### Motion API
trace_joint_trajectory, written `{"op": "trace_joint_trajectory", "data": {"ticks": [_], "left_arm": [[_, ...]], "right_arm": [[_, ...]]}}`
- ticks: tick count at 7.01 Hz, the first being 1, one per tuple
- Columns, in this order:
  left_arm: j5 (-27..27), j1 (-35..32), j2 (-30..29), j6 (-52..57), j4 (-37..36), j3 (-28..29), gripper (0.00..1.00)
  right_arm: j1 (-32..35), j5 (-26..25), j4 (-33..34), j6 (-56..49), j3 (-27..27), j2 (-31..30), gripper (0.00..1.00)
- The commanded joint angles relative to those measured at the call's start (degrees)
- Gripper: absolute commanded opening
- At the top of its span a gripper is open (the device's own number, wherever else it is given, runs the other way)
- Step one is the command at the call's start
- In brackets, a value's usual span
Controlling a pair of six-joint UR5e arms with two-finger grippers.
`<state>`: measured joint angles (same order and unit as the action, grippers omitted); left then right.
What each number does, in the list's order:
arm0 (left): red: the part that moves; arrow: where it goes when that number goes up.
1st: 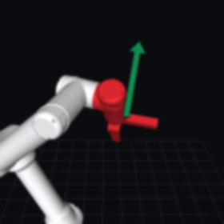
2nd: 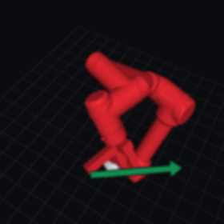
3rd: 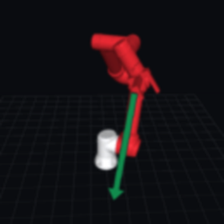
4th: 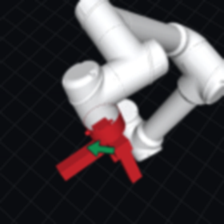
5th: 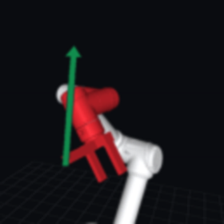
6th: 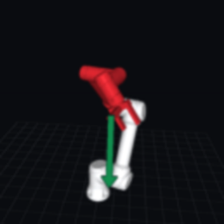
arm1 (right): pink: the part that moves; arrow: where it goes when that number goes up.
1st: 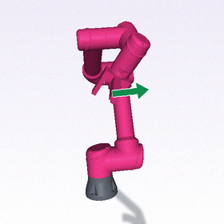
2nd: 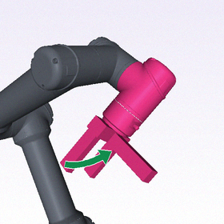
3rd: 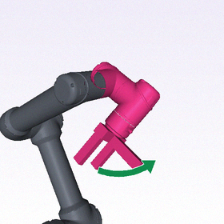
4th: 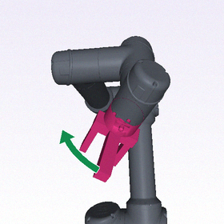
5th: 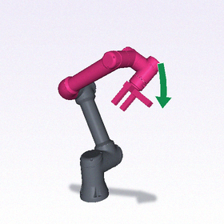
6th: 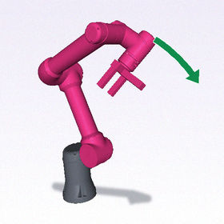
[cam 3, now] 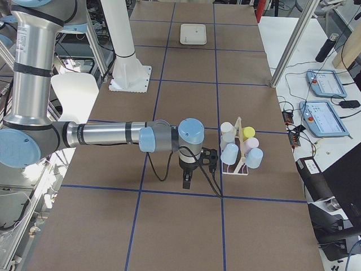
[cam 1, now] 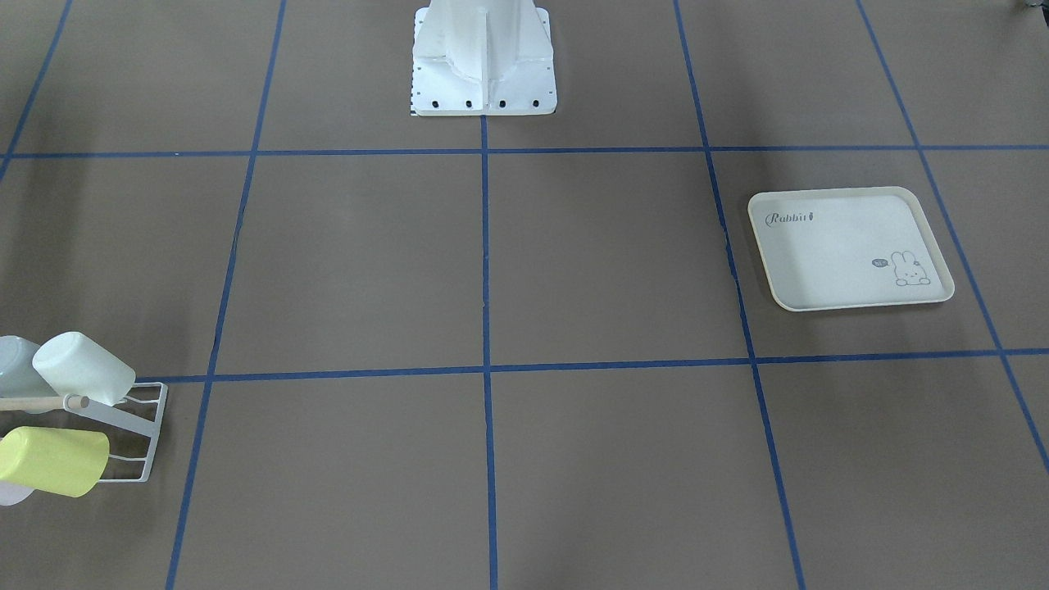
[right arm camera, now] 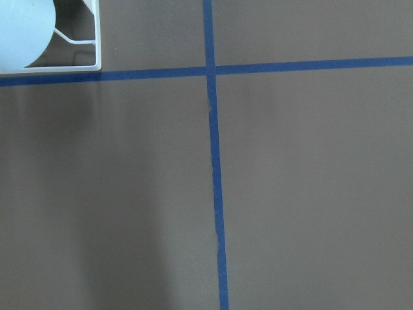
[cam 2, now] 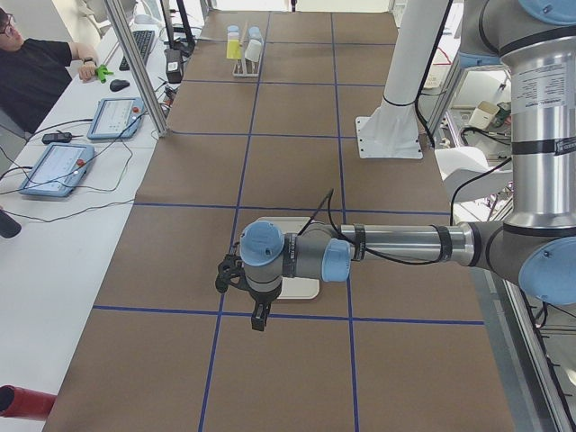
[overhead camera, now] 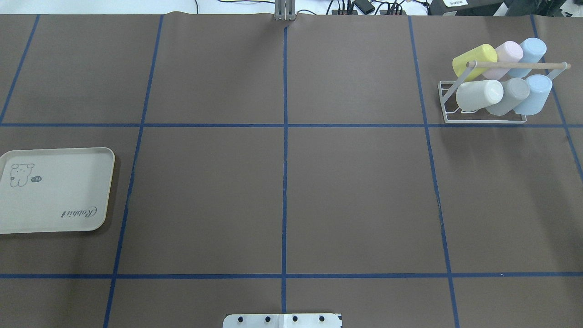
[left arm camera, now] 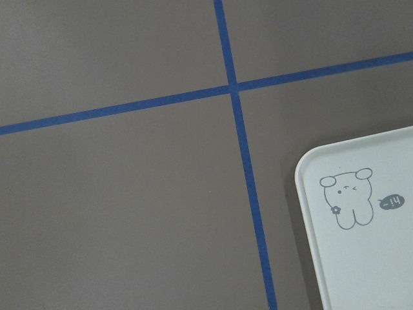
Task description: Transfer IKEA cup to right arm and place on rack
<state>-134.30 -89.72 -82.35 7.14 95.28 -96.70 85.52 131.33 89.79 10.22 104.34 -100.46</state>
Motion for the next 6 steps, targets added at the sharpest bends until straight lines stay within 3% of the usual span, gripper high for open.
{"op": "trace_joint_trajectory", "data": {"ticks": [1,6], "left_arm": [[1.0,-0.2,-0.1,0.0,0.0,-1.6,1.0],[1.9,-0.3,0.3,-0.1,0.1,-1.8,1.0]], "right_arm": [[0.0,0.1,0.2,-0.1,-0.1,-0.6,1.0],[-0.1,-0.4,-0.2,-0.8,0.7,-1.1,1.0]]}}
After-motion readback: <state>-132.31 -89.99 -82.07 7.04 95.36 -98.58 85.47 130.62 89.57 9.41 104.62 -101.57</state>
